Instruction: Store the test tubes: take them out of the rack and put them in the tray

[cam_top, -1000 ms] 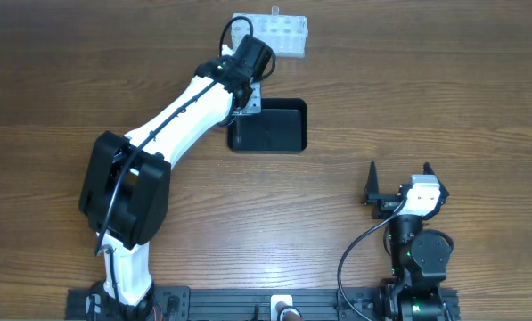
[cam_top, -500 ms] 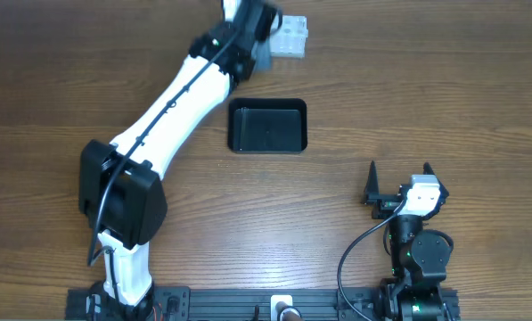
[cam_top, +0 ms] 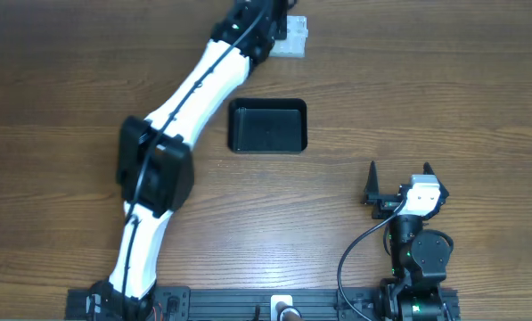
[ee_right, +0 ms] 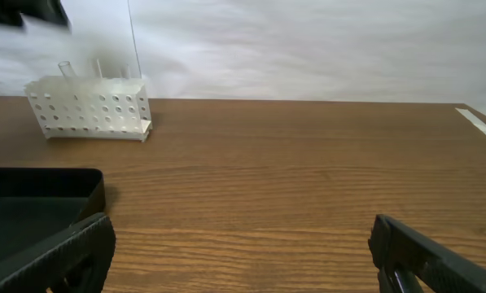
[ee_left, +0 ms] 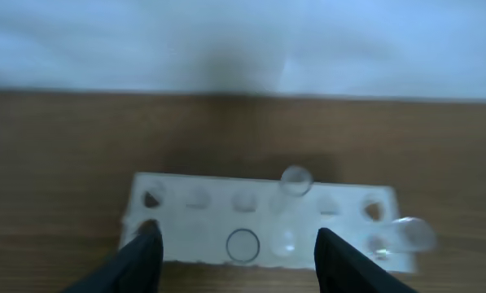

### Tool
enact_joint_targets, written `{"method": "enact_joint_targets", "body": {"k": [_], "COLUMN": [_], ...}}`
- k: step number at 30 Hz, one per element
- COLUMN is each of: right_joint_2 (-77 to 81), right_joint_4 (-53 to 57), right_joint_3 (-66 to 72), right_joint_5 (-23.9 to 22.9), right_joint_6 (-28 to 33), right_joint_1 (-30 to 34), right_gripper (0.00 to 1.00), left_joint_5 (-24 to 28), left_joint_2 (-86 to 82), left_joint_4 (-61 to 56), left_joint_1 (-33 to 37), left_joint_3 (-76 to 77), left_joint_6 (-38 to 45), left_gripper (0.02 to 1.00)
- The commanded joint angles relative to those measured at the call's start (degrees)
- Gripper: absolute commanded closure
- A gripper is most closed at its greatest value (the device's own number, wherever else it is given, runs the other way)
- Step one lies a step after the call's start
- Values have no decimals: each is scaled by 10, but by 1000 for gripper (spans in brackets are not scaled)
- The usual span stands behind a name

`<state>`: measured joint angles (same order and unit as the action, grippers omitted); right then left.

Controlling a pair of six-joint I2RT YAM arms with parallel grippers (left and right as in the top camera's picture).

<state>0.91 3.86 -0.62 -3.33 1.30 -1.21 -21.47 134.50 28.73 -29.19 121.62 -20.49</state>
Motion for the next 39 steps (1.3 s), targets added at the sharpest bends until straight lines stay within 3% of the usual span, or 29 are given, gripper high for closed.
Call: {"method": "enact_joint_targets", "body": {"k": [1,13,27,39], "right_joint_2": [-6,-6,-6,-6], "right_joint_4": [2,2,2,2], "right_joint_3": [3,3,3,3], "right_joint_5": [3,3,3,3], "right_joint_6": [-4,-4,-4,-4], "right_joint_1": [-3,-3,-3,-3], "right_gripper": [7,9,9,9], "left_joint_5": [-9,-9,-8,-7], "left_joint_2": [22,51,60,60], "left_joint_4": [-25,-70,-70,-74], "left_joint_1": [1,6,7,7], "left_joint_3": [15,15,15,15], "left_joint_6": [10,10,10,10], "left_gripper": [421,432,623,844]}}
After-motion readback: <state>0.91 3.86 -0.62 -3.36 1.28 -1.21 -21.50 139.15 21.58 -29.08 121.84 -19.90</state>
